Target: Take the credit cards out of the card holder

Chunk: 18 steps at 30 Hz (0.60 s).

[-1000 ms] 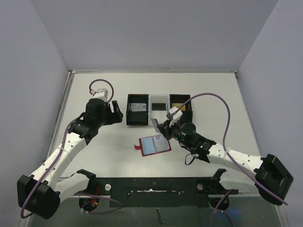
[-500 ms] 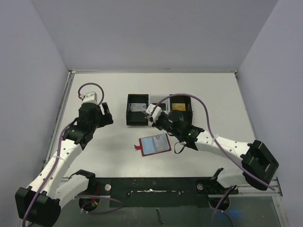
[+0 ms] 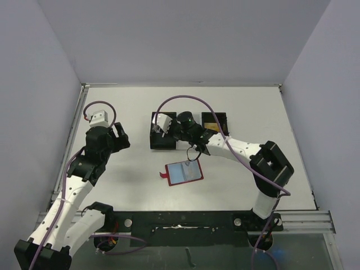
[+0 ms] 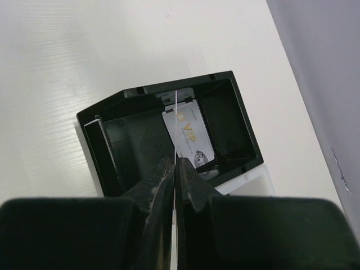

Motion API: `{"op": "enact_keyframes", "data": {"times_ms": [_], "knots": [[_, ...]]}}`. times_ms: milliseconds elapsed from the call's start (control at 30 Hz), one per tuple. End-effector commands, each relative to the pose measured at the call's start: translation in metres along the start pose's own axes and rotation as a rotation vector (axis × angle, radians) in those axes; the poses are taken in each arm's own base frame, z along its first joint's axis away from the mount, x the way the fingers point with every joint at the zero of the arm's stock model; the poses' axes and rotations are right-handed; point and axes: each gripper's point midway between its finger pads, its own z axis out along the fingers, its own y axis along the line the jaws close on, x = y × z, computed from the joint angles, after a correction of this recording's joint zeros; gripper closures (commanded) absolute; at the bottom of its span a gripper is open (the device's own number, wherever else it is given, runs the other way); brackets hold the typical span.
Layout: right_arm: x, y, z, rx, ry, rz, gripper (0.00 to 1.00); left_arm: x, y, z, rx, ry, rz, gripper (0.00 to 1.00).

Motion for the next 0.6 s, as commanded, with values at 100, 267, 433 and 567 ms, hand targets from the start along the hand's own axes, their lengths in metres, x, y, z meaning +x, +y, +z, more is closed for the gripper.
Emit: {"op": "enact_keyframes", "data": {"times_ms": [100,267,433,567], "knots": [[-0.005,-0.018,0.027,-0.029,0.027,-0.087,1.00,-0.012,-0.004,-0.003,0.034,-0.058,-0.005,0.25],[0.012,-0.033,0.046,-0.023,0.095,-0.133,1.00,-0.010,-0.011,-0.003,0.072,-0.042,-0.001,0.25],[0.026,-0.037,0.061,-0.051,0.157,-0.189,1.00,-0.011,-0.007,-0.003,0.056,-0.048,-0.003,0.25],[0.040,-0.042,0.072,-0.048,0.213,-0.241,1.00,-0.012,-0.007,-0.001,0.056,-0.055,-0.008,0.25]]}}
